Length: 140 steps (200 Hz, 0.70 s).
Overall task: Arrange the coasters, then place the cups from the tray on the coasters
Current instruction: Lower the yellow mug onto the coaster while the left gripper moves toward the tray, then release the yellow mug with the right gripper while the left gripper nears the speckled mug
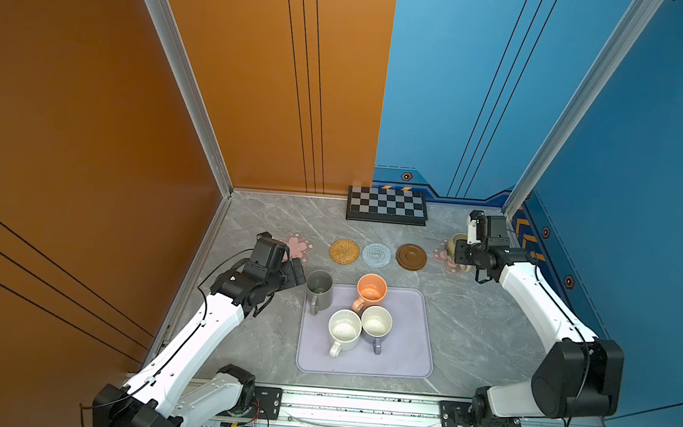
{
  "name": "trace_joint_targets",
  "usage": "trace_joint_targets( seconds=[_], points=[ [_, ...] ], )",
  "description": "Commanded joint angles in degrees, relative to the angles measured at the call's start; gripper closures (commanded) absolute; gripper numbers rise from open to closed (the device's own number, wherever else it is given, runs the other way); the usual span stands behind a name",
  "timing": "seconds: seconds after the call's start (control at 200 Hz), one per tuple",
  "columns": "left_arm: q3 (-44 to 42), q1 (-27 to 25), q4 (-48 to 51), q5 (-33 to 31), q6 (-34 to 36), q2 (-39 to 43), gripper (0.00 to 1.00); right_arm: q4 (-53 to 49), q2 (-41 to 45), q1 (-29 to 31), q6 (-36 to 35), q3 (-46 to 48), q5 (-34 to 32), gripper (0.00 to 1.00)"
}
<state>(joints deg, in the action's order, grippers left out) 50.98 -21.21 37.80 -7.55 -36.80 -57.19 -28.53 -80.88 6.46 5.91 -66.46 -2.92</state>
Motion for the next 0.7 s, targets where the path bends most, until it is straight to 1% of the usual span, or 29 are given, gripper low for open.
trace_joint_targets(
  seconds=[0.0, 0.08, 0.15, 0.265, 0.39, 0.4, 0.42, 0.596, 0.696],
  points=[
    [-1.18, -4.36, 4.06, -3.50, -1.45, 3.80, 0.08, -2.03, 3.47, 1.46, 2.63, 2.92, -1.51, 0.59],
    [-1.31, -6.70, 6.18, -4.33, -1.85, 5.37, 0.12, -1.70, 5.65, 3.25, 3.56, 4.73, -2.17, 0.59],
    [-2.07, -8.75, 6.26, -3.71, -2.20, 6.22, 0.13, -2.00, 7.65, 5.25, 3.42, 6.17, -2.67, 0.59],
    [-3.08, -12.00, 7.01, -5.50, -3.19, 6.89, 0.13, -1.96, 11.08, 7.32, 3.09, 8.75, -4.04, 0.58],
    [-3.66, -12.83, 8.16, -6.48, -4.48, 7.17, 0.13, -2.74, 13.47, 7.59, 3.74, 9.83, -3.53, 0.57],
    [-3.73, -12.94, 8.19, -6.44, -4.55, 7.13, 0.16, -2.86, 13.58, 7.65, 3.91, 9.85, -3.46, 0.57],
    [-3.86, -12.98, 8.12, -6.33, -4.66, 7.17, 0.17, -3.11, 13.86, 7.70, 4.12, 9.93, -3.31, 0.56],
    [-5.66, -13.76, 8.34, -3.90, -5.90, 7.09, 0.18, -4.68, 16.32, 8.80, 6.36, 10.71, -2.62, 0.56],
    [-6.36, -15.96, 9.19, -2.55, -6.60, 7.52, 0.20, -5.35, 17.30, 9.44, 6.85, 11.08, -3.05, 0.56]
  ],
)
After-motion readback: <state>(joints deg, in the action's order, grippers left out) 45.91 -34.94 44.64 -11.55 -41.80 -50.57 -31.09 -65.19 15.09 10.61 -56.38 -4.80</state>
